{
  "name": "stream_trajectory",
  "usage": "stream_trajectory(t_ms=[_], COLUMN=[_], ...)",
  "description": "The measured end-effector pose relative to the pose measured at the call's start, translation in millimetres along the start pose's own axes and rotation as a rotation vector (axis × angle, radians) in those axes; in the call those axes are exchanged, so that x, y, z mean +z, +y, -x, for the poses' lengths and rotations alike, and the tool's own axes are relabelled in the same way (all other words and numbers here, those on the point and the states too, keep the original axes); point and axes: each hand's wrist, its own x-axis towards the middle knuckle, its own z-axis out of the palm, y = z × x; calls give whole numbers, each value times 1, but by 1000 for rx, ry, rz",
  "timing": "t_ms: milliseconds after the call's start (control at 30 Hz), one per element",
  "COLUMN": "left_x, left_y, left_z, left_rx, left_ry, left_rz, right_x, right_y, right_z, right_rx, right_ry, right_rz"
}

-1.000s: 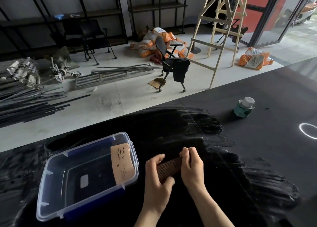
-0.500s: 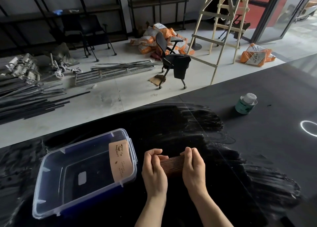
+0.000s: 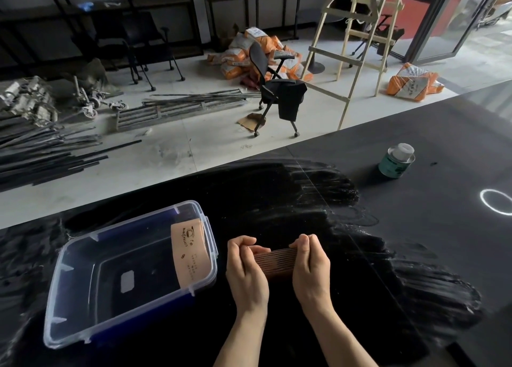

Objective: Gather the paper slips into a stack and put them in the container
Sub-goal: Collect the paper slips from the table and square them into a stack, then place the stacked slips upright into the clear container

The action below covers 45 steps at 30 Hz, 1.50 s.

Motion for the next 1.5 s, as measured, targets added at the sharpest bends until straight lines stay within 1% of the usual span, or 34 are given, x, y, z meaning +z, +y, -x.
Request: stream_trajectory(t_ms=[100, 267, 367, 400, 433, 500, 533, 567, 633, 700, 800, 933, 1033, 1100, 1133, 1200, 1267, 1333, 1400, 1500], left_x=[-1, -16, -19, -20, -22, -29, -32, -34, -36, -35, -31, -29, -28, -32, -34, -38, -41, -45, -49, -59], left_y=[0, 5, 7, 8, 9, 10, 8, 10, 15, 18, 18, 21, 27, 32, 34, 40, 51, 63, 75, 88], left_z=[-2, 2, 7, 9, 11, 13, 11, 9, 6, 2, 0, -3, -3, -2, -1, 0, -1, -4, -8, -13], left_rx=[-5, 5, 35, 71, 161, 464, 604, 681, 720, 735, 743, 726, 677, 586, 535, 400, 247, 95, -21, -119], left_ry=[-5, -198, -257, -265, -265, -305, -374, -467, -601, -623, -605, -613, -643, -674, -664, -618, -569, -555, -554, -542], left_rz=[-14, -51, -60, -109, -208, -484, -623, -745, -959, -1094, -1187, -1226, -1169, -1074, -1006, -788, -521, -351, -208, 11], right_x=[2, 2, 2, 2, 2, 2, 2, 3, 3, 4, 3, 3, -3, -13, -20, -33, -40, -37, -31, -23], right_y=[0, 0, -1, -1, 0, 0, 0, 0, 1, 1, 1, -1, -8, -21, -28, -39, -51, -65, -79, -97], right_z=[0, 1, 3, 3, 3, 2, 2, 1, 1, 1, 1, 0, -1, -2, -2, -1, 1, 4, 5, 3], right_rx=[0, 14, 10, 12, 15, 23, 24, 26, 37, 41, 60, 73, 110, 143, 172, 247, 304, 290, 286, 298], right_ry=[9, 26, 33, 34, 29, 15, 16, 21, 28, 24, 21, 8, -38, -94, -124, -203, -343, -472, -481, -499], right_rz=[2, -15, -16, -14, -18, -27, -28, -26, -24, -33, -31, -49, -70, -132, -174, -269, -360, -444, -501, -566])
